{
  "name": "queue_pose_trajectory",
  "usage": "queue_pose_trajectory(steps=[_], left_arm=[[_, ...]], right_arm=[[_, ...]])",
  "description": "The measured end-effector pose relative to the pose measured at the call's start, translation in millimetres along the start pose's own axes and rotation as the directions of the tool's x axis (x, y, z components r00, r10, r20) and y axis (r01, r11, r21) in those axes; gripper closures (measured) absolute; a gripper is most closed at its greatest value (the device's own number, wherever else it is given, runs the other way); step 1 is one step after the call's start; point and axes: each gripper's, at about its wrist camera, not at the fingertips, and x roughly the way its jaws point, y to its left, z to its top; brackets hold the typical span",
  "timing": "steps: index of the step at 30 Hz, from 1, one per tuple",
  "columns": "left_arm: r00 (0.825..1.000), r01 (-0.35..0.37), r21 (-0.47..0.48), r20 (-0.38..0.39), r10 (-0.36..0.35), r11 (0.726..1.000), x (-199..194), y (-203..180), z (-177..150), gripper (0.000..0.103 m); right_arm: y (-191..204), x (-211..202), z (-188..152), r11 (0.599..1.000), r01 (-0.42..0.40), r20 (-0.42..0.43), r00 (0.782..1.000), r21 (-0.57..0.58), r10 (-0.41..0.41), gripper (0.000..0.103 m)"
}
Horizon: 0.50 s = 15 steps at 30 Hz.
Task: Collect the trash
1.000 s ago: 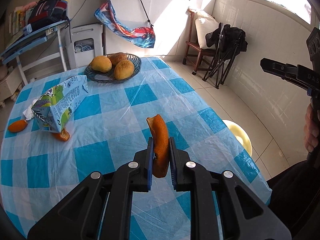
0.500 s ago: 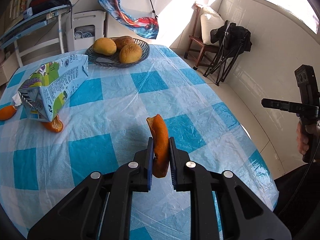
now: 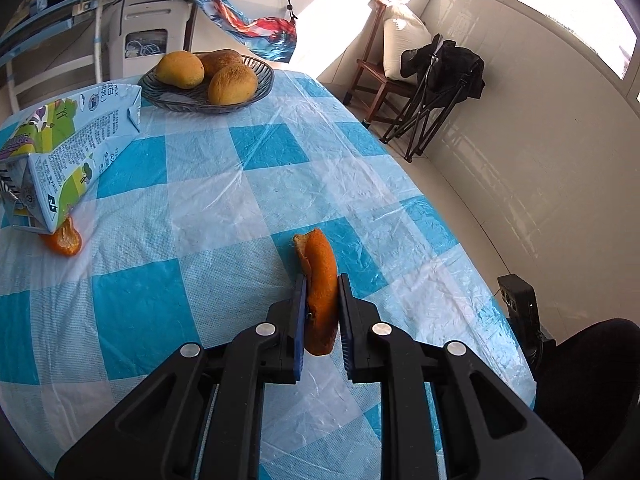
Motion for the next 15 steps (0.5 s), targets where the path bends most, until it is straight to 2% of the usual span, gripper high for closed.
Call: queue_pose_trajectory(steps=[4, 7, 9, 14, 15], left_arm=[[1.0, 0.021, -0.013, 0.0, -0.021, 1.0, 3.7, 0.0, 3.0, 0.088], [0.999, 0.035, -0.025, 0.001, -0.035, 0.999, 3.3, 2.6, 2.7, 0.088], [0.999, 0.038, -0.026, 0.0, -0.038, 0.999, 3.7, 2.7, 2.6, 0.088], [0.999, 0.054, -0.032, -0.001, -0.054, 0.998, 4.4, 4.5, 3.0, 0.088], [0.998, 0.059, -0.034, -0.001, -0.059, 0.998, 4.5, 5.6, 2.7, 0.088]], right_arm=[[-22.4, 33.4, -14.9, 0.994, 0.08, 0.039, 0.996, 0.076, -0.083, 0.07], [-34.0, 47.2, -15.5, 0.979, 0.152, 0.102, 0.981, 0.132, -0.166, 0.07], [-41.9, 52.4, -10.8, 0.967, 0.193, 0.124, 0.969, 0.164, -0.214, 0.074], [-53.0, 57.3, 3.9, 0.925, 0.346, 0.178, 0.911, 0.155, -0.371, 0.073], [-57.7, 62.2, 5.4, 0.918, 0.36, 0.174, 0.906, 0.165, -0.386, 0.073]])
